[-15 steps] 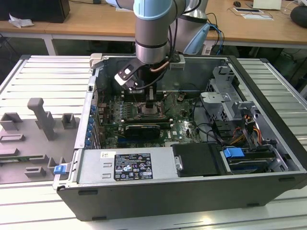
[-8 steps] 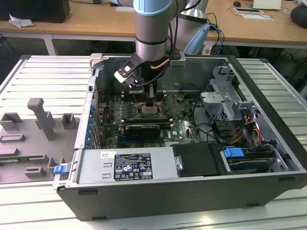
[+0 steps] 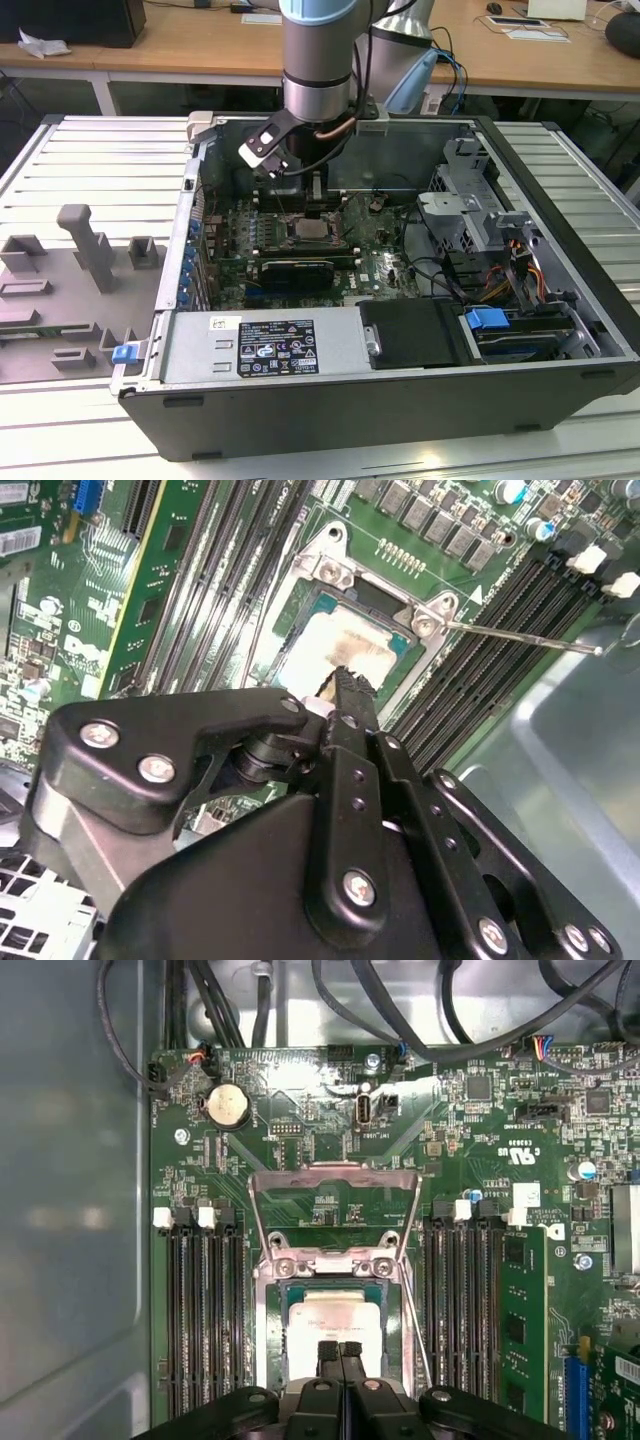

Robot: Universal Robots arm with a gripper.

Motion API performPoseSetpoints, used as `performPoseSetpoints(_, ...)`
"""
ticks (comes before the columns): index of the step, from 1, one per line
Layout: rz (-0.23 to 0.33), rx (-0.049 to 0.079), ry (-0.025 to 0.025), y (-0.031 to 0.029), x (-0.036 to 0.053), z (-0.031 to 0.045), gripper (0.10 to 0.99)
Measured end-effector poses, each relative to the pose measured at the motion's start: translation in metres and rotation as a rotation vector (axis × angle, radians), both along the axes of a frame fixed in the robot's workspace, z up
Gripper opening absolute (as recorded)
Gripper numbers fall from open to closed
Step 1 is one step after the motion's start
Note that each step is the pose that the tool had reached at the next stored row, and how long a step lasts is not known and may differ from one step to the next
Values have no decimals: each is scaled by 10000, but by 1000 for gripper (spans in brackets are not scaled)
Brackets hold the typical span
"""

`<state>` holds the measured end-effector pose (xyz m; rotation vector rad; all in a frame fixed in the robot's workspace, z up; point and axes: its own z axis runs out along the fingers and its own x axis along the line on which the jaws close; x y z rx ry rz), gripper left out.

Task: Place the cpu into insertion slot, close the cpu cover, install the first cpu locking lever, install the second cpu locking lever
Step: 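Close the cpu cover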

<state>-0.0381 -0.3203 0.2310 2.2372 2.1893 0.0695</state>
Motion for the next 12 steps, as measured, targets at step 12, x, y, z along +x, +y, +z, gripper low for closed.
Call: performPoseSetpoints(12,1,-66,-15,0,24,333,106)
